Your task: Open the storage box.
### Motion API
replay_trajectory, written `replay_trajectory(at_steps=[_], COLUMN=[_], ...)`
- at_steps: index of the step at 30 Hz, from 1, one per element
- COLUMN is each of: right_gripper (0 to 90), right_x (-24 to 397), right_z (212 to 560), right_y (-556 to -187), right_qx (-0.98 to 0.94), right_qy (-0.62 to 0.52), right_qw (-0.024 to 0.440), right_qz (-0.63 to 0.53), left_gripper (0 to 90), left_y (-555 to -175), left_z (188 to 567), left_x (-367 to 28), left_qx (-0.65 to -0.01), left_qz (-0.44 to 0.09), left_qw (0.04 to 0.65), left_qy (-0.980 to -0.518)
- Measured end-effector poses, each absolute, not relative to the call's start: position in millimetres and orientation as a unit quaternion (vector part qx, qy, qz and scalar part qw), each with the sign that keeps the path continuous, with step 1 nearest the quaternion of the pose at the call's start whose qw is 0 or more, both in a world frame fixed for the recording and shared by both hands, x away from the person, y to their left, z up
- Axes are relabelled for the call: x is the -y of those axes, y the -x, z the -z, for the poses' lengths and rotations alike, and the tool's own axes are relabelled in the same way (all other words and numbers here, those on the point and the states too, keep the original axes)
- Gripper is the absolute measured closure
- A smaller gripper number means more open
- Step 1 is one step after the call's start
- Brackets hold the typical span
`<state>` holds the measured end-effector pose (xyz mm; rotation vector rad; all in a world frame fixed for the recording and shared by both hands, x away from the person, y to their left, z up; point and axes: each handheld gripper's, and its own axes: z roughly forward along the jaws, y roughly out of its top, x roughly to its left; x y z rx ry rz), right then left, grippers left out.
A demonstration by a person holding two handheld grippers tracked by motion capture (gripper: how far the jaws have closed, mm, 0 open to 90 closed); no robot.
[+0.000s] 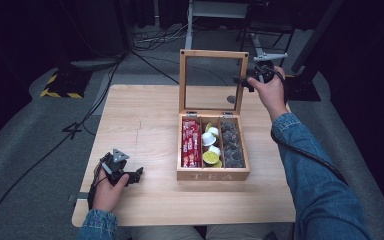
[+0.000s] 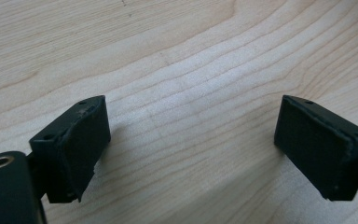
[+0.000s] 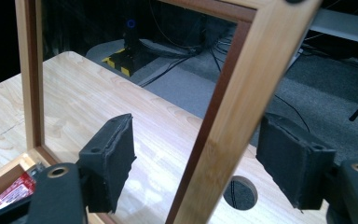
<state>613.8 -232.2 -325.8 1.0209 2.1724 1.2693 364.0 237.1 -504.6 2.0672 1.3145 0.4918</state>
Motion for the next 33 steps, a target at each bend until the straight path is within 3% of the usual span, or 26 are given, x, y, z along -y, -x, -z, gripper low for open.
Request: replay_trajectory(at_steps=[7,19,33], right_gripper=[29.1,34.1,36.9], right_x=[245,260,235], right_z=[316,295,285], right_y=[-599,-559,-506], right_qx=[-0.781,-0.783,-0.795], right_qy=[-0.367,-0.355,-0.297], right_qw=[0.213,0.201,0.176], right_qz=[-0.458,-0.469,-0.499], left_gripper=[5.2,5.0,5.3], left_y=[-371,-384,-389], left_z=[505,505,505], left_x=[-237,-240,-237], left_qx=[-0.493,-0.49,-0.493], left_qz=[-0.18,-0.18,-0.18], left_qw=[0.316,0.315,0.316], left_qy=[-0.79,-0.793,-0.79])
